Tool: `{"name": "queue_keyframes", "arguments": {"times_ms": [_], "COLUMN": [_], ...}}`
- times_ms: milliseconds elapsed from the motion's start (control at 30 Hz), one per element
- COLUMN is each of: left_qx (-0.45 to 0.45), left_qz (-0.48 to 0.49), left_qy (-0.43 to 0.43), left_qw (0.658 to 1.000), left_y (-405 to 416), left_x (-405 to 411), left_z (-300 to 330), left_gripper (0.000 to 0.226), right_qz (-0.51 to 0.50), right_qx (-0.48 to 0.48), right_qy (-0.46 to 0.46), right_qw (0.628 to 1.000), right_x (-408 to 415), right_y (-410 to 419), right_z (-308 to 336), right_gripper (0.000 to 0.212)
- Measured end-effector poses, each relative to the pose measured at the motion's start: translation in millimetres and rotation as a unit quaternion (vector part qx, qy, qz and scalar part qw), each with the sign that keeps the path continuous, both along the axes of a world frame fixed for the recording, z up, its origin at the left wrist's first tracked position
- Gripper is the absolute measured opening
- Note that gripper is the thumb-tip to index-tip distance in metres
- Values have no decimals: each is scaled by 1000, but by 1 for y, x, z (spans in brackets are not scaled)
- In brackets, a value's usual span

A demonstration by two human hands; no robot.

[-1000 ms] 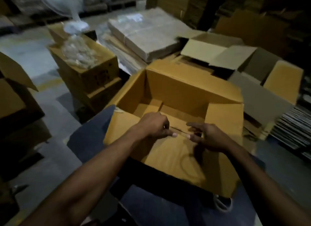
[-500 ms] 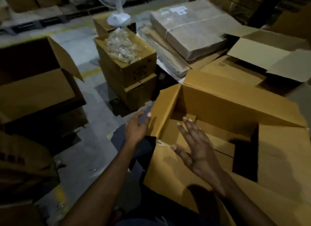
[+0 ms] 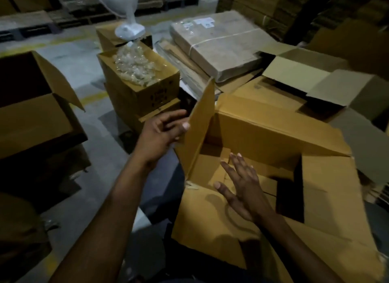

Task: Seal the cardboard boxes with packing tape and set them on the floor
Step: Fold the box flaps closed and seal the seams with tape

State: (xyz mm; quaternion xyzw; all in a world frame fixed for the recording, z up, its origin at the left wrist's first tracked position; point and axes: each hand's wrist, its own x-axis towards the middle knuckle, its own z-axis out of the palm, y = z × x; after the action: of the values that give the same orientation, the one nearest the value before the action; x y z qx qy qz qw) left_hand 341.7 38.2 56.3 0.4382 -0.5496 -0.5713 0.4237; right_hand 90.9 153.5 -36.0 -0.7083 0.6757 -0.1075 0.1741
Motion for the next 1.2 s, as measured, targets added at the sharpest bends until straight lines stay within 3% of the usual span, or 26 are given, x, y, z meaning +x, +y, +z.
{"name": "queue_keyframes", "arguments": {"times_ms": [67, 133, 233, 367, 533, 600, 667, 733, 800, 900, 1000, 1100, 1200], "left_qx": [-72, -89, -181, -209, -245, -240, -237, -212, -161, -97, -69, -105, -210], "left_qz": [-76, -131, -178, -203, -187, -186, -198, -224, -262, -355, -381, -389, -303], "left_qy": [-97, -207, -393, -505, -501, -512, -500, -430, -381, -427, -466, -502, -574], "left_qw": [990, 965, 884, 813, 809, 803, 809, 848, 872, 826, 796, 766, 731], "left_y": [25, 51, 82, 101, 109, 116, 125, 135, 141, 145, 140, 131, 113], "left_x": [-42, -79, -115, -126, -126, -131, -135, -139, -143, -150, -155, -151, -150], "left_z": [-4, -23, -66, -101, -105, -104, -102, -90, -67, -23, 26, 65, 63], "left_gripper": [58, 76, 88, 90, 78, 76, 75, 69, 53, 48, 86, 66, 54], "right_qz": [-11, -4, -23, 10, 46, 49, 49, 98, 158, 143, 94, 99, 108], "right_qx": [-18, -50, -48, -57, -42, -31, -65, -80, -27, 66, 24, 53, 29], "right_qy": [11, 22, 60, 124, 190, 205, 198, 187, 170, 37, -163, -180, -137], "right_qw": [1000, 999, 997, 991, 980, 977, 977, 974, 972, 987, 982, 977, 984], "right_x": [-30, -56, -90, -117, -129, -131, -134, -141, -152, -165, -172, -160, -144], "right_y": [19, 45, 83, 144, 210, 226, 234, 233, 224, 206, 181, 151, 126], "right_z": [-3, -7, -10, -16, -31, -38, -41, -30, -1, 65, 116, 139, 140], "right_gripper": [76, 71, 78, 94, 124, 114, 89, 73, 72, 61, 34, 25, 26]}}
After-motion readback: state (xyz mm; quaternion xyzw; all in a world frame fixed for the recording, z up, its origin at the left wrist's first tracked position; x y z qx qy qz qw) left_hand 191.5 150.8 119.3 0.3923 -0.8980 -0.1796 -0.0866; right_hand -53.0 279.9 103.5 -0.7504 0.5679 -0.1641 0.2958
